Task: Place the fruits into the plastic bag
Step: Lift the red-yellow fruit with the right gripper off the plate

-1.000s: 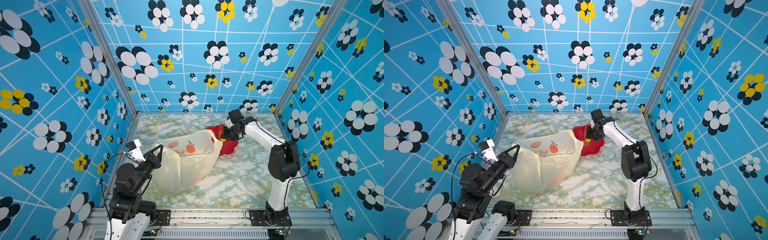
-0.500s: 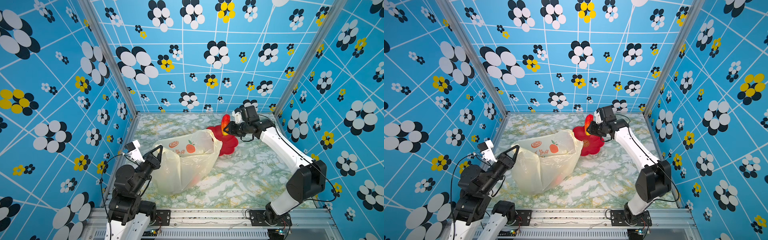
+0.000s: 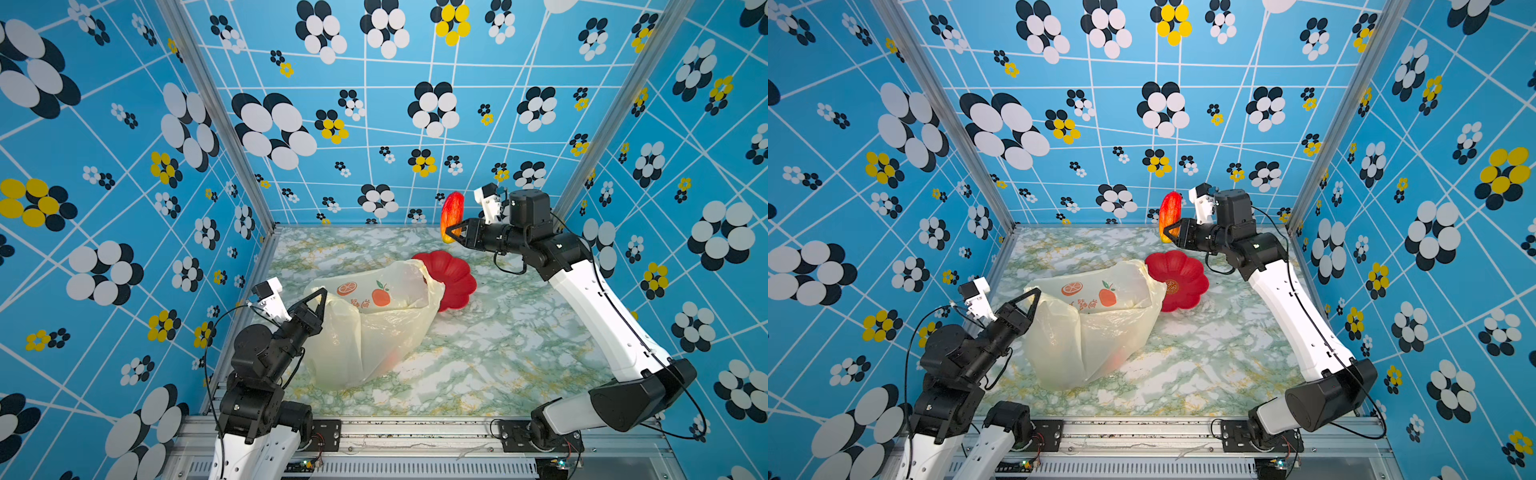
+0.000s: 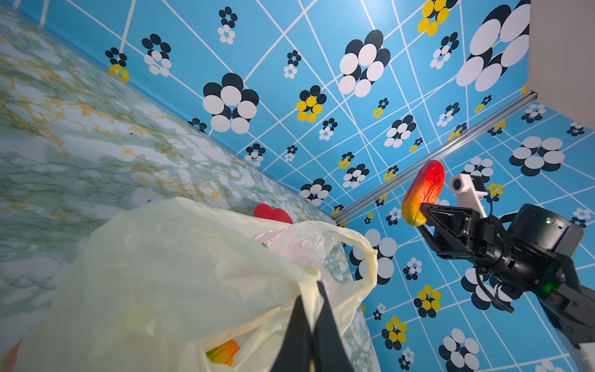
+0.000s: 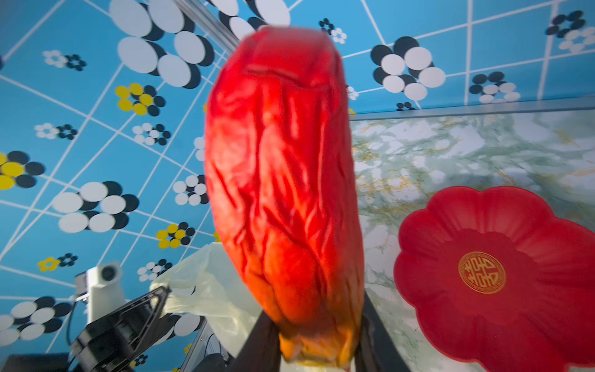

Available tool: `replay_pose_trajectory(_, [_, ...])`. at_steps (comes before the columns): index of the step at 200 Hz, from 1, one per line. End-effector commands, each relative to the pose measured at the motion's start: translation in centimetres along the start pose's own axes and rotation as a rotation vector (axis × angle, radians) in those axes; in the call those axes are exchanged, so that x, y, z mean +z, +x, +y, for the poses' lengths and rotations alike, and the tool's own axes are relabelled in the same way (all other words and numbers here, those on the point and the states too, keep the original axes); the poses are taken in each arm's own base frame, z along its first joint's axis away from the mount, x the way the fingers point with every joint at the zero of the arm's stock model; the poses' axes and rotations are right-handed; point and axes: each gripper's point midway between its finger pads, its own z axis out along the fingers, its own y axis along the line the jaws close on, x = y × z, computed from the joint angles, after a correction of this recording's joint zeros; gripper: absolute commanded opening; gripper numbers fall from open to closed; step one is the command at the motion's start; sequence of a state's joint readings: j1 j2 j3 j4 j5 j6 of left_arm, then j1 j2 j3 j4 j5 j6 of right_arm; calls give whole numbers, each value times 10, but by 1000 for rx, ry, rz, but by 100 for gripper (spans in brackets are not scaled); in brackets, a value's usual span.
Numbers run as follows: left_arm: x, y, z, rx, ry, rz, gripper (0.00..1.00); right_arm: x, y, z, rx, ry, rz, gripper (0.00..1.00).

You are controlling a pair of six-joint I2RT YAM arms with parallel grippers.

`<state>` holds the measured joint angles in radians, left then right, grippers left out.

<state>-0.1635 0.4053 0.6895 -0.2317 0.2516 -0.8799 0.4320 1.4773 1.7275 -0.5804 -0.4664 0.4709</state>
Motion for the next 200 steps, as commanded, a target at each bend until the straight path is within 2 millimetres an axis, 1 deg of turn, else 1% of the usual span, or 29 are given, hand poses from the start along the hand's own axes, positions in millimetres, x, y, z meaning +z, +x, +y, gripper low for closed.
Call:
replay_pose_trajectory(1, [0,-8,-11,10,42,-26,0,-15,5,53,-130,-134,25,26])
replay_pose_trajectory(10, [0,-8,-10,10,41,-24,0,-14,12,66,-188,-161,50,26])
replay_pose_trajectory(20, [1,-9,-11,11,42,-26,0,-11,22,74,-252,-167,76,26])
replay_pose_trajectory(33, [2,-9,-12,11,46,-24,0,-8,31,78,-340,-139,96,26])
replay_pose_trajectory(57, [2,-10,-14,10,50,-20,0,5,54,81,-550,-45,143,26])
replay_pose_trajectory(74, [3,-10,-14,11,47,-19,0,16,65,75,-712,67,163,26])
replay_pose_trajectory(98, [2,-8,-13,13,45,-17,0,37,81,60,-937,245,208,26])
replay_pose_trajectory(104, [2,-8,-12,14,43,-18,0,42,82,54,-990,302,215,25])
replay_pose_trajectory(114, [2,-8,-12,17,43,-18,0,51,88,51,-1077,362,230,25])
replay_pose_trajectory(131, [1,-8,-11,24,40,-19,0,63,91,40,-1196,483,246,25])
replay_pose_trajectory(152, [0,-9,-11,37,36,-21,0,76,99,32,-1289,551,288,25])
replay_pose_trajectory(178, [0,-9,-12,44,37,-20,0,88,112,23,-1344,580,354,24])
replay_pose_trajectory(200, [0,-9,-12,44,37,-22,0,97,124,12,-1395,609,420,24])
